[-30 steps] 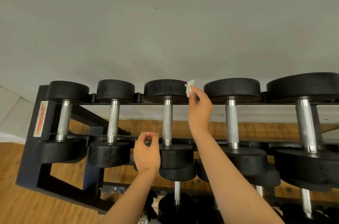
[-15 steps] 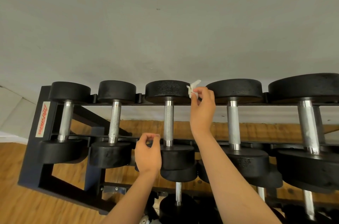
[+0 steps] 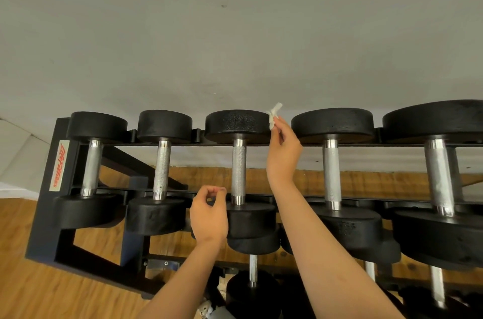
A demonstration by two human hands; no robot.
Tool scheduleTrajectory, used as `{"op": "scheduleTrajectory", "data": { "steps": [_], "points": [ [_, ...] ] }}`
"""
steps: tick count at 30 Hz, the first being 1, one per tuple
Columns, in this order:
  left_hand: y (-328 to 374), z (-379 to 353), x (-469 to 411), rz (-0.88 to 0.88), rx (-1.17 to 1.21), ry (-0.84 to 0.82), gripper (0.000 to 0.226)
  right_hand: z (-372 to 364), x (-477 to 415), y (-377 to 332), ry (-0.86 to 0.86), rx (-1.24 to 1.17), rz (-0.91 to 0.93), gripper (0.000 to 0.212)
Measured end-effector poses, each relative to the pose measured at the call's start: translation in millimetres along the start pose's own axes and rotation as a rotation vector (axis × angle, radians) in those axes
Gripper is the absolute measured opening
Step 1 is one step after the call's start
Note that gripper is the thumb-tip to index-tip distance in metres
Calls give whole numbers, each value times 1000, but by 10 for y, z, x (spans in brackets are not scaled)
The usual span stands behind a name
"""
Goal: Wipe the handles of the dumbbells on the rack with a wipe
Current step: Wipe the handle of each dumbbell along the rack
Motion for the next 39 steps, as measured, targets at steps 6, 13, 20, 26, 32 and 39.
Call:
{"op": "scheduleTrajectory", "data": {
  "steps": [6, 13, 20, 26, 32, 39],
  "points": [
    [-4, -2, 0, -8, -4, -3, 10, 12, 158, 122, -82, 15, -64, 40],
    [-4, -7, -7, -18, -13, -10, 10, -40, 170, 217, -212, 61, -60, 53],
    [-7, -11, -5, -12, -3, -11, 10, -62, 117, 269, -243, 94, -68, 57],
    [-13, -14, -5, -10, -3, -18, 9, 1, 217, 364, -249, 81, -117, 54],
    [-3, -13, 1, -14, -5, -16, 9, -139, 174, 421, -300, 97, -169, 69],
    [3, -9, 10, -9, -4, -25, 9, -127, 220, 492, -272, 116, -180, 76]
  ]
}}
Point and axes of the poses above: each hand's wrist, its own x-axis away from the middle knuckle, its own z-axis out of the back of the hand, y = z × x, the point moved 10 cm from there along -x, towards the middle knuckle, and after that the axes turned 14 degrees about y, right-handed, at the moved point
